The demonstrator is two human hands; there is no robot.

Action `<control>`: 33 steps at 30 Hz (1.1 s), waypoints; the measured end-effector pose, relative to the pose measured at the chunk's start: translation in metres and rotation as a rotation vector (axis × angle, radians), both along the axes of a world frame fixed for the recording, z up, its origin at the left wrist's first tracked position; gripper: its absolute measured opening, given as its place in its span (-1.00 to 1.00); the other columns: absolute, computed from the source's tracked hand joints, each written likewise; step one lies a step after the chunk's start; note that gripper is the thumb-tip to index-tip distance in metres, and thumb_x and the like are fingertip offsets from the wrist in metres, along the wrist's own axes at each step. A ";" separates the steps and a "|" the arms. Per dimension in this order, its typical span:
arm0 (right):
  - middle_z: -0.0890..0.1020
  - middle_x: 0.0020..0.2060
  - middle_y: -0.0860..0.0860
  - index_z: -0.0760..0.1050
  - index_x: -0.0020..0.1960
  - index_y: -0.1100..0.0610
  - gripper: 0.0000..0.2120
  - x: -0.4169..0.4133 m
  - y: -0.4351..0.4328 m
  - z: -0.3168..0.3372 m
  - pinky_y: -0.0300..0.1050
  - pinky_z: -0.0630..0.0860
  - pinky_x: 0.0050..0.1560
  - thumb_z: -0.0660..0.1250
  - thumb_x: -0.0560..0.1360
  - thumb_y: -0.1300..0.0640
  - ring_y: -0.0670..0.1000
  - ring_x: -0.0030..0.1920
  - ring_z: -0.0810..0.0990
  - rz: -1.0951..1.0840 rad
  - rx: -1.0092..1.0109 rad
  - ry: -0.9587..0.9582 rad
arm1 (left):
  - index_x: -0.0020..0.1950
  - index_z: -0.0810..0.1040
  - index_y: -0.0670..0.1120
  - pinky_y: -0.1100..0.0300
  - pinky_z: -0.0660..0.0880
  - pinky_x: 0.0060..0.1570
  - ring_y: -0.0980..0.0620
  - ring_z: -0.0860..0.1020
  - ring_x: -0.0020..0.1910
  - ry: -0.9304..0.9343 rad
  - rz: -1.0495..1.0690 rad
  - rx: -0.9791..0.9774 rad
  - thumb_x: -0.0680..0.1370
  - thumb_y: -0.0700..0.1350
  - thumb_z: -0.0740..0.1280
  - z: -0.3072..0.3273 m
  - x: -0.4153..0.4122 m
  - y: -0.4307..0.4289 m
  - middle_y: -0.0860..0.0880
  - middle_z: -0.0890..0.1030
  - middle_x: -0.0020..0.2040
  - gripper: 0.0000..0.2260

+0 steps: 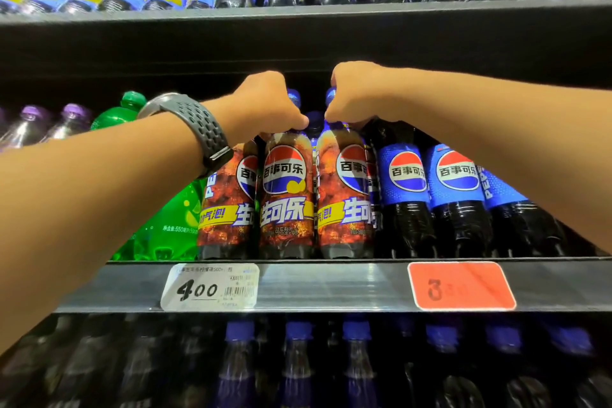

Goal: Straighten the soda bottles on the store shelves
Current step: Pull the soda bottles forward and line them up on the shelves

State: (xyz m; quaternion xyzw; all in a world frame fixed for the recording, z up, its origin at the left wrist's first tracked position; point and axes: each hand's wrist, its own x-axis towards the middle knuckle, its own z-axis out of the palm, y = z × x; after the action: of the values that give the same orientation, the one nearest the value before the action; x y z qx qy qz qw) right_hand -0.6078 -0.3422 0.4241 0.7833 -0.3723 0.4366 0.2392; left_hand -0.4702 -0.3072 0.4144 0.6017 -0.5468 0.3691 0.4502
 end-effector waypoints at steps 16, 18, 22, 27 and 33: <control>0.56 0.15 0.17 0.42 0.31 0.20 -0.43 0.005 0.000 -0.004 -0.05 0.47 -0.06 0.35 0.46 -0.16 0.17 0.10 0.54 -0.128 -0.164 0.043 | 0.28 0.47 -0.11 -0.06 0.43 0.20 -0.20 0.45 0.21 -0.207 0.227 -0.169 0.48 0.11 0.31 0.006 0.053 0.022 -0.17 0.57 0.16 -0.55; 0.52 0.18 0.21 0.38 0.32 0.19 -0.45 0.006 0.000 -0.004 -0.01 0.45 -0.01 0.31 0.48 -0.14 0.25 0.15 0.50 -0.153 -0.238 0.000 | 0.29 0.46 -0.09 -0.04 0.41 0.22 -0.24 0.41 0.26 -0.153 0.280 -0.112 0.47 0.17 0.30 0.006 0.065 0.022 -0.21 0.55 0.19 -0.50; 0.47 0.15 0.23 0.38 0.23 0.22 -0.64 0.020 0.011 -0.006 0.11 0.44 0.11 0.21 0.53 0.01 0.27 0.16 0.45 -0.052 -0.487 -0.022 | 0.23 0.47 -0.11 -0.01 0.42 0.16 -0.21 0.49 0.20 -0.126 0.234 -0.030 0.40 0.31 0.32 0.002 0.074 0.014 -0.17 0.56 0.19 -0.40; 0.50 0.12 0.16 0.43 0.18 0.19 -0.68 0.047 0.028 -0.008 0.08 0.45 0.08 0.21 0.52 0.02 0.19 0.13 0.47 0.034 -0.466 -0.041 | 0.04 0.43 -0.09 0.10 0.37 -0.17 -0.20 0.54 0.04 -0.135 0.198 -0.036 0.30 0.25 0.45 0.004 0.074 0.011 -0.16 0.57 0.10 -0.47; 0.53 0.14 0.16 0.41 0.26 0.19 -0.59 0.056 0.018 -0.009 0.04 0.47 0.08 0.25 0.49 0.00 0.19 0.15 0.49 -0.014 -0.328 -0.033 | -0.09 0.56 -0.14 0.21 0.35 -0.44 -0.03 0.53 -0.26 -0.007 -0.033 0.062 0.29 0.07 0.48 0.014 0.074 0.017 -0.10 0.61 -0.16 -0.65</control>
State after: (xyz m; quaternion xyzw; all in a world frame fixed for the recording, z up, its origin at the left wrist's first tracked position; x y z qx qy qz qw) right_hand -0.5517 -0.3239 0.4148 0.7239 -0.3054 0.5025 0.3608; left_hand -0.3963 -0.2902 0.4284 0.6051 -0.5694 0.3467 0.4353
